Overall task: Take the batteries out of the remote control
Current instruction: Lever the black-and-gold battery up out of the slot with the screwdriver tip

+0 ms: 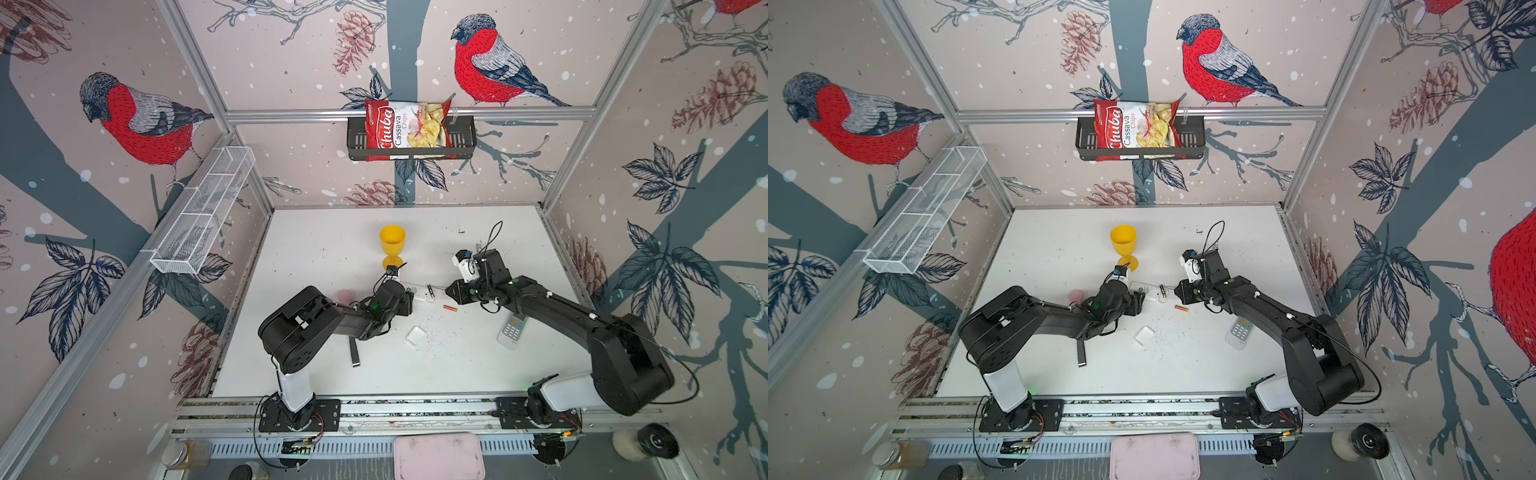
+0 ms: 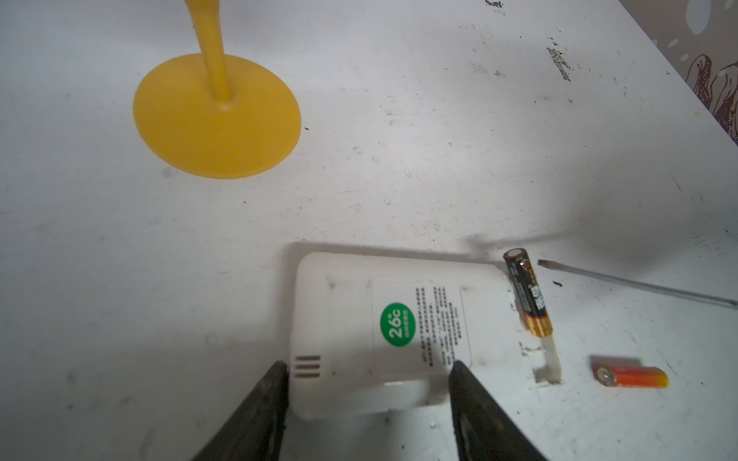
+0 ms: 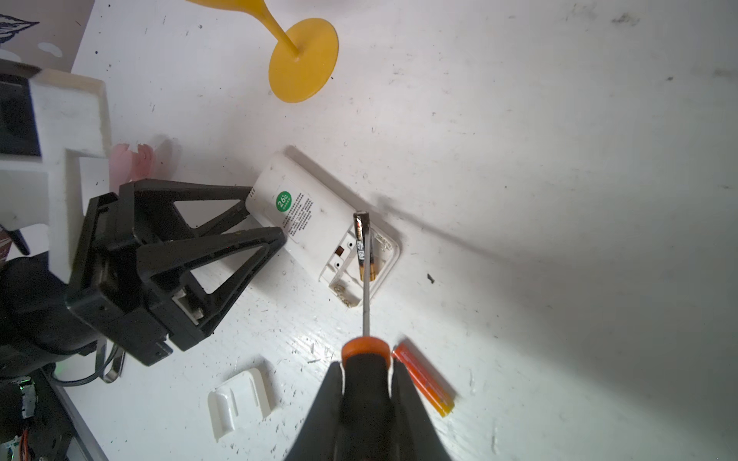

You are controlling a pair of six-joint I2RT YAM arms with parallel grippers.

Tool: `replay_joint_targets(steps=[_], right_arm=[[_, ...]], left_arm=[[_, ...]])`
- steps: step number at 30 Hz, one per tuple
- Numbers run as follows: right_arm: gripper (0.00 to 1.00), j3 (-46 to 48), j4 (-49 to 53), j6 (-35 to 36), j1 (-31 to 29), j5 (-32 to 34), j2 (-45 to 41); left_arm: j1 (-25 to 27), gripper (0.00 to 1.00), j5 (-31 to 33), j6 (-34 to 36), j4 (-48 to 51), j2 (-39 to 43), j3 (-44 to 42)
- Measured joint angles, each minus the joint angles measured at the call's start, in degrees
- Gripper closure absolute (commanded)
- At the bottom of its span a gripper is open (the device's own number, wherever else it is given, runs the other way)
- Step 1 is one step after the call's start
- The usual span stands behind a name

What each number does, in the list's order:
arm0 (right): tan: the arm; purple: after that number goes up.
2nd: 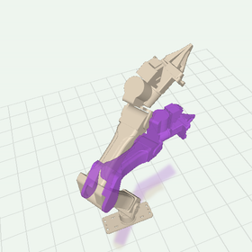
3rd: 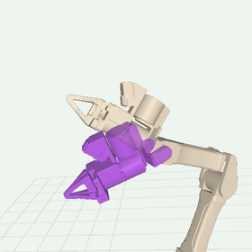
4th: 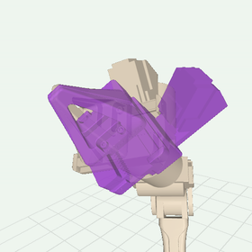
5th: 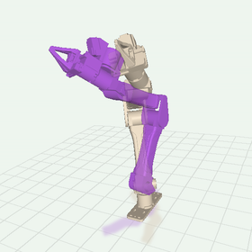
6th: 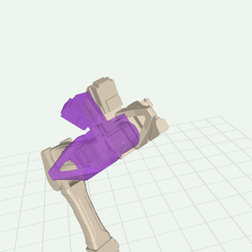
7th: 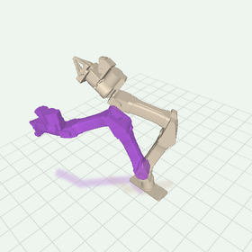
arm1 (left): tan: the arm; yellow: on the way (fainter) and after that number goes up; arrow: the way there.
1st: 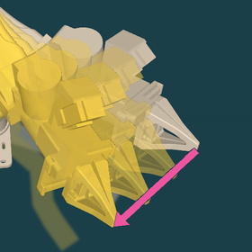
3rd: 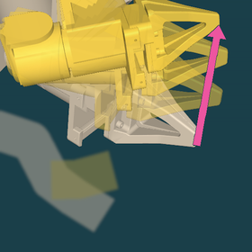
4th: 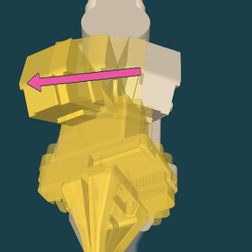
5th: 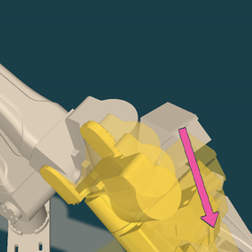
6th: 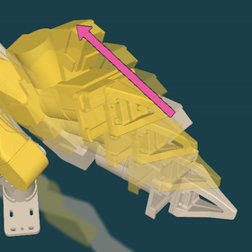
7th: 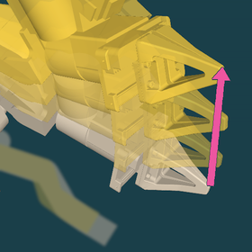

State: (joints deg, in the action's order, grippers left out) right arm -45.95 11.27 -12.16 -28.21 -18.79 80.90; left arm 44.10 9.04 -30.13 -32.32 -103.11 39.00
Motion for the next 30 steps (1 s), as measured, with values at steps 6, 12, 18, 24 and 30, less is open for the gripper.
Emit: replay_joint_targets(steps=[6, 12, 18, 24, 30], right_arm=[[1.00, 0.7, 0.0, -0.2, -2.2, 0.3, -2.1], [1.00, 2.7, 0.3, -1.3, -3.7, 0.9, -2.9], [1.00, 3.8, 0.3, -1.7, -4.1, 1.9, -2.4], [1.00, 3.8, 0.3, -2.7, -4.3, 3.0, -1.3], [1.00, 2.8, 0.3, -2.8, -4.3, 5.4, -0.6]], left_arm=[[0.0, 0.37, -0.1, 0.0, 0.0, 0.0, 0.0], [0.0, 0.37, -0.2, 0.0, -0.1, 0.1, -0.3], [0.0, 0.37, -0.4, 0.0, -0.3, 0.5, -0.9], [0.0, 0.37, -1.1, -0.1, -0.9, 0.7, -1.3], [0.0, 0.37, -1.4, -0.1, -1.3, 0.7, -1.4]])
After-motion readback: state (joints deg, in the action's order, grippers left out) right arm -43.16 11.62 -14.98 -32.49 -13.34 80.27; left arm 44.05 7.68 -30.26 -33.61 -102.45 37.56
